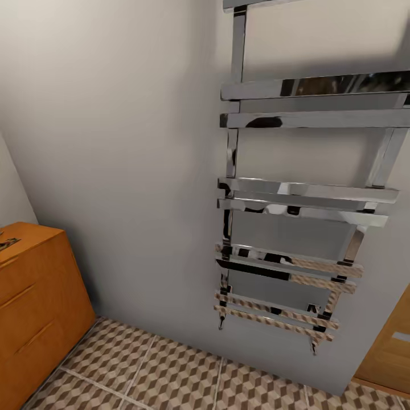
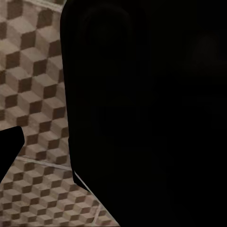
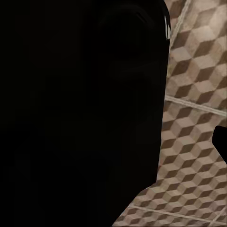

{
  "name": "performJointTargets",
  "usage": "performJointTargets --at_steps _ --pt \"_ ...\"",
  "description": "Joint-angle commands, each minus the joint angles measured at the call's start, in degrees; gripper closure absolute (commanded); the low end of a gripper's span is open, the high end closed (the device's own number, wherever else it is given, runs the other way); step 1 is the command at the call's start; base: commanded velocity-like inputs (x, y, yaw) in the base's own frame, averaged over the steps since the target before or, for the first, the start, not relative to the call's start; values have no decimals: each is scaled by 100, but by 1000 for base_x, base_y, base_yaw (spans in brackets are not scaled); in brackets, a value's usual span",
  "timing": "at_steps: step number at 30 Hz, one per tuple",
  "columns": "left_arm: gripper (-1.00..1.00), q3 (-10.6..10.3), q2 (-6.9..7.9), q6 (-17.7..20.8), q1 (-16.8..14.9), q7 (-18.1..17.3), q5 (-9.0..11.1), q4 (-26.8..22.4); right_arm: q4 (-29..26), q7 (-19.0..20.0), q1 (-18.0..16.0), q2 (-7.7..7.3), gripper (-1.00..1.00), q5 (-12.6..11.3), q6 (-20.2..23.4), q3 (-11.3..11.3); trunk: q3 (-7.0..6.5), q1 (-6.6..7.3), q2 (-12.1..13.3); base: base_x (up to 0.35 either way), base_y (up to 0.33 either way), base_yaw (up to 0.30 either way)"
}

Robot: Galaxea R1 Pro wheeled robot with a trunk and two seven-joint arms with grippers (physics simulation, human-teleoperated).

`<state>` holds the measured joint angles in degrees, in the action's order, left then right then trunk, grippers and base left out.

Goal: Take the four mousetraps from the cabinet in the bathroom and place them on the bathroom floor. Make sure all four end up on the same floor surface, and ensure that at least two of them are either under or directly next to the same bathroom sink.

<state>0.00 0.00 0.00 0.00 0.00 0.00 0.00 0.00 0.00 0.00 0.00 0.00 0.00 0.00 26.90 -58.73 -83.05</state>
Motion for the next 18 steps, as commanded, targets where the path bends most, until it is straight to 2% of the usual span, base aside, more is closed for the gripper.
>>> performJointTargets --at_steps 1,3,7,11,18 --pt "-100 29 -21 -9 0 -26 9 -26 -33 -2 -34 33 -100 26 -8 17 3 0 -3 0 0 0" --pt "-100 28 -20 -9 0 -26 9 -26 -88 -1 -53 98 -100 26 -8 17 3 0 -3 0 0 0" --pt "-100 32 -19 -9 0 -26 9 -30 -89 -1 -53 107 -100 26 -8 19 3 0 -3 0 0 0" --pt "-100 22 -14 -9 0 -26 9 -138 -208 -7 -60 218 -100 35 -101 25 3 0 -3 0 0 0" --pt "-100 25 14 -9 0 0 -1 -202 -287 -18 -61 229 -100 42 -235 24 3 0 -3 0 0 0"
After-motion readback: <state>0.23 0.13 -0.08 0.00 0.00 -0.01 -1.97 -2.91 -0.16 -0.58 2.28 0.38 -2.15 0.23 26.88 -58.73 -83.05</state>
